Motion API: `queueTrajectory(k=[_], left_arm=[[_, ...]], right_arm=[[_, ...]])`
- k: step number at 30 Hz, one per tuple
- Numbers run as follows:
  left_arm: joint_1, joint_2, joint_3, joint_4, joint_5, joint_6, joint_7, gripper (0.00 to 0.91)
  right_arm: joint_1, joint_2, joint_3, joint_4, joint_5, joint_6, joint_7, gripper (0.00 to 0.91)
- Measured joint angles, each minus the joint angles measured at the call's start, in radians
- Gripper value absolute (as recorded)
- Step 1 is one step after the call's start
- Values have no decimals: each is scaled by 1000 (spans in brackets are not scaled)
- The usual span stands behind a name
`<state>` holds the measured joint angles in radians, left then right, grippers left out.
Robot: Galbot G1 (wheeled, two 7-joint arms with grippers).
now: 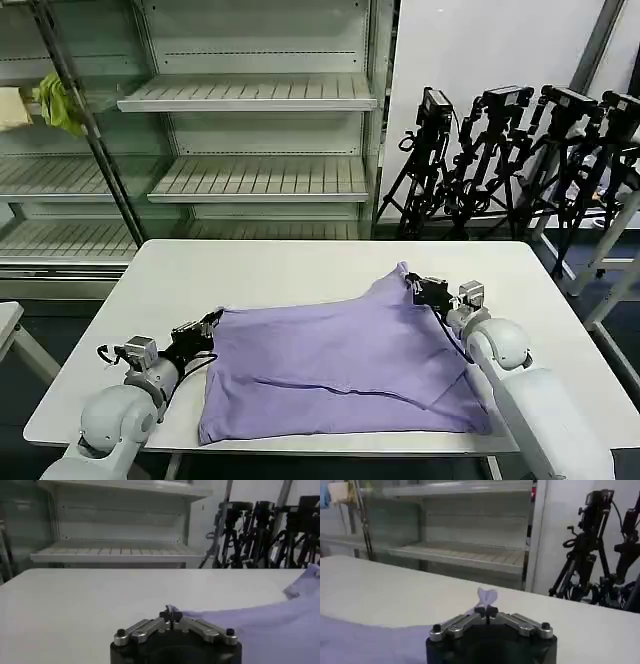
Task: Fold and organize the clothes.
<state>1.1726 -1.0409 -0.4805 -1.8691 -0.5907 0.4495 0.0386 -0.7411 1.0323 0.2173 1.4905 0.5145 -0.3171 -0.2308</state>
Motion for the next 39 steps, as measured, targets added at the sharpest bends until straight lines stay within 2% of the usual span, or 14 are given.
queueTrajectory(k=[16,39], left_arm=[[55,7,-46,-84,-18,0,0,0],[206,27,-103,-229,2,8,-6,0]], right_arm=[[-106,-55,62,140,16,9,-5,0],[-364,-164,195,394,38,23,0,0]])
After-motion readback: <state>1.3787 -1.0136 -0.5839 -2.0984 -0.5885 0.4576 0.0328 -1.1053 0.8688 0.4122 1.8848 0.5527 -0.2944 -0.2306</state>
